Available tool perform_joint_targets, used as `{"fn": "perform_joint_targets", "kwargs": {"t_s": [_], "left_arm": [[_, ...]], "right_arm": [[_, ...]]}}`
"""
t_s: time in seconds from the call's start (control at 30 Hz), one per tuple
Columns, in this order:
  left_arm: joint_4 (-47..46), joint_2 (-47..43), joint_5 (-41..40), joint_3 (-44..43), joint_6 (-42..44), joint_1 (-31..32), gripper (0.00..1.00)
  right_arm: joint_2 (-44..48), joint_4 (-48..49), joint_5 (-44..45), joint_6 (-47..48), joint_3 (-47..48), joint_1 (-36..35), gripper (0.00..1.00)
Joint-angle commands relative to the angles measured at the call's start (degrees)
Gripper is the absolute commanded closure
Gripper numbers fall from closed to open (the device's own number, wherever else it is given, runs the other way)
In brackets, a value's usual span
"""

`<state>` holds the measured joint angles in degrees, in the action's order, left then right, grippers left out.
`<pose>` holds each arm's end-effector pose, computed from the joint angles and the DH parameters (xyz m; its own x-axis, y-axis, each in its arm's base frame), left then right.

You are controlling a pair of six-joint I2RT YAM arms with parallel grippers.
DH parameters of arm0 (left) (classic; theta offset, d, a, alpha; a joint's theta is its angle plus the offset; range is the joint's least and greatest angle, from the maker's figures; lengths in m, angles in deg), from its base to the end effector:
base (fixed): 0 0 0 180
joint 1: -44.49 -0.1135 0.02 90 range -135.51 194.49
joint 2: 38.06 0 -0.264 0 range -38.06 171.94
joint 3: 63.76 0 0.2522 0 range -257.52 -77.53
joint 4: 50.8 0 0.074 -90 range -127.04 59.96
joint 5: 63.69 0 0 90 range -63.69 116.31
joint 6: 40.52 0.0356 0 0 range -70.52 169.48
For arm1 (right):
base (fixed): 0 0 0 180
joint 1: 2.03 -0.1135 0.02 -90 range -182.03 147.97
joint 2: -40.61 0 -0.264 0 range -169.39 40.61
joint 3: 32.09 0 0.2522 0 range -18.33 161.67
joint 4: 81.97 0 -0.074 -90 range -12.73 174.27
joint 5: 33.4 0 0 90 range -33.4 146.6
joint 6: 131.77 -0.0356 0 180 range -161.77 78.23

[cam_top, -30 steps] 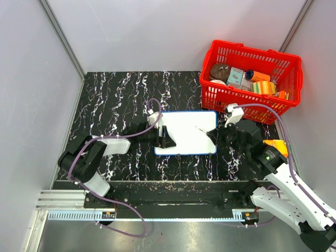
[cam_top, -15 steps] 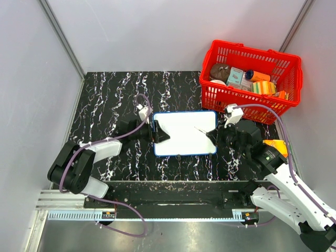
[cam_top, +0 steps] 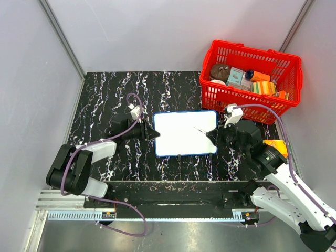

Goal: Write a sentence on the whiteboard
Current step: Adjust the whiteboard on the whiteboard stand.

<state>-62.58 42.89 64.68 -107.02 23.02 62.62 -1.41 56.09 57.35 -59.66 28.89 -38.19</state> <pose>0.2494 -0.1049 0.1755 -0.7169 -0.1329 -0.6844 0.5084 0.5721 -0.6436 0.1321 0.0960 0.3294 -0.4782 0.0310 -0.8777 -0.4554 0.8458 0.2779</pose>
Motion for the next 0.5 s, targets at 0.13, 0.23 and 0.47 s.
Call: {"fn": "perform_joint_targets", "kwargs": {"t_s": [0.13,0.23,0.47], "left_arm": [[-12.7,5.4,8.2,-0.3,-0.3,-1.1,1.00],[-17.8,6.4,9.8,0.7,-2.0,-1.3,1.00],[-21.3,7.2,11.1,0.1,-2.9,-1.5,1.00]], "right_arm": [[0.9,2.7,-0.5,-0.4,0.2,-0.2,1.00],[1.2,2.6,-0.6,-0.3,0.2,-0.3,1.00],[1.2,2.7,-0.6,-0.3,0.2,-0.3,1.00]]}}
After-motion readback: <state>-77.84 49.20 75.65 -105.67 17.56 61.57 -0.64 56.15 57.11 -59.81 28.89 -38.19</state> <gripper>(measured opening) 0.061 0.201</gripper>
